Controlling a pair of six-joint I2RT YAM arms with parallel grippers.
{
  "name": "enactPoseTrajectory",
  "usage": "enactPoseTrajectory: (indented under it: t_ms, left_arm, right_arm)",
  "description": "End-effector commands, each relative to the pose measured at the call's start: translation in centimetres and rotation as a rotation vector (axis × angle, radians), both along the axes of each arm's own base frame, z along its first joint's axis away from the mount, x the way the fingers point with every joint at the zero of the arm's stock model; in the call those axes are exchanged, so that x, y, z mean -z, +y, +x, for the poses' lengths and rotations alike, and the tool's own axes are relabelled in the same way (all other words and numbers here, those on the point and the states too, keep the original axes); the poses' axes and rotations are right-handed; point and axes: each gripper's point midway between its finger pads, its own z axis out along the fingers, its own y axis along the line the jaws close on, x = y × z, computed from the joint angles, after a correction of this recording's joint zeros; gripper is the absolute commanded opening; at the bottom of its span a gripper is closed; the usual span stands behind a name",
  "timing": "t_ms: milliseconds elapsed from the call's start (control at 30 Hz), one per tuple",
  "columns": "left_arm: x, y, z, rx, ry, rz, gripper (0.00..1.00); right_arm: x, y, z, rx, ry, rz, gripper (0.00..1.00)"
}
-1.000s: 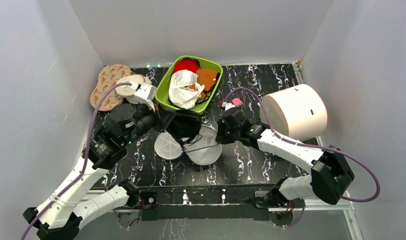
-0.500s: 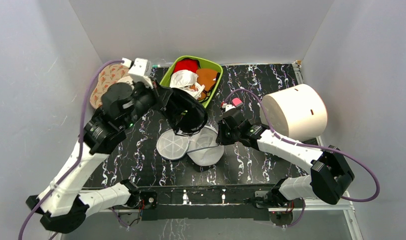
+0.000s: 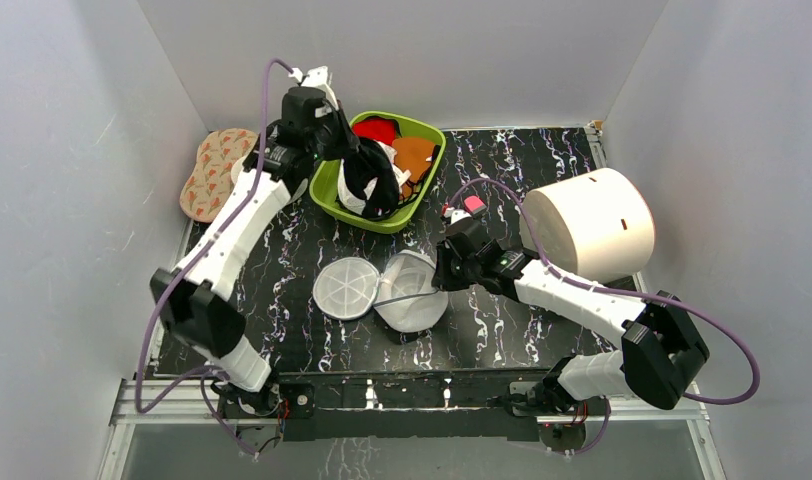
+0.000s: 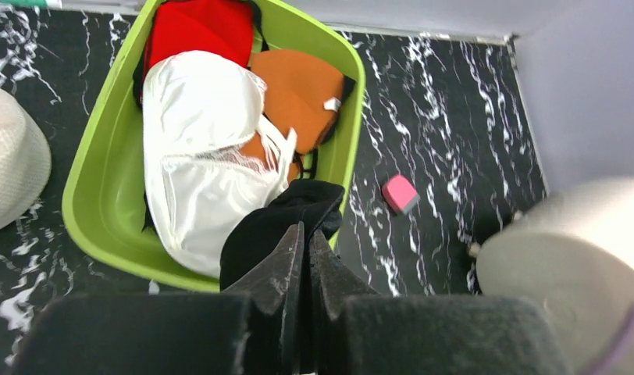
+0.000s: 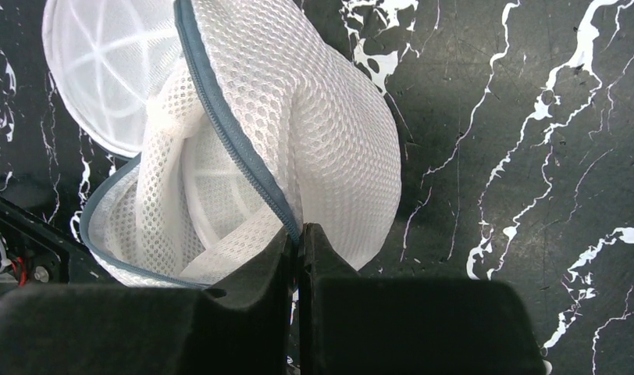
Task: Unzip the laundry bag and remove the bra
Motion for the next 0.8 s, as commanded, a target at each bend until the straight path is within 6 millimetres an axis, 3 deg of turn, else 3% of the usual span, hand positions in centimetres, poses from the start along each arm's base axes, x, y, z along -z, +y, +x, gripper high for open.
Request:
enactPoseTrajectory:
  t_ms: [0,133,267,500,633,767]
  left_arm:
    - [-2.1,-1.0,4.9,0.016,-0.005,-0.275,0.00]
    - [-2.8,-2.7,9.2,0.041,-0.002,-0.421,0.00]
    - [-3.4,-2.9,13.3,0.022,-0.006,-0.578,0.00]
    - [-5.6,-4.5,17.1,0.078,-0.038,-0.793,0.00]
    - [-2.6,-5.0,18.2,0.068,0.020,-0.789,0.00]
    - [4.0,-3.0,18.1,-0.051,0.119,-0.694,0.00]
  right_arm:
    - [-0.7,0.1,0.5,0.008,-0.043,0.029,0.00]
    - [-0.4,0.1,0.5,0.006,-0.036,0.027,0.00]
    - [-0.3,0.3,0.4,0.004,-0.033,0.034,0.00]
    - [0.0,0.3,0.3,0.006,-0.025,0.040,0.00]
    - [0.1,0.5,0.2,0.003,-0.019,0.046,0.00]
    - [0.1,0.7,0.1,0.001,-0.013,0.056,0.00]
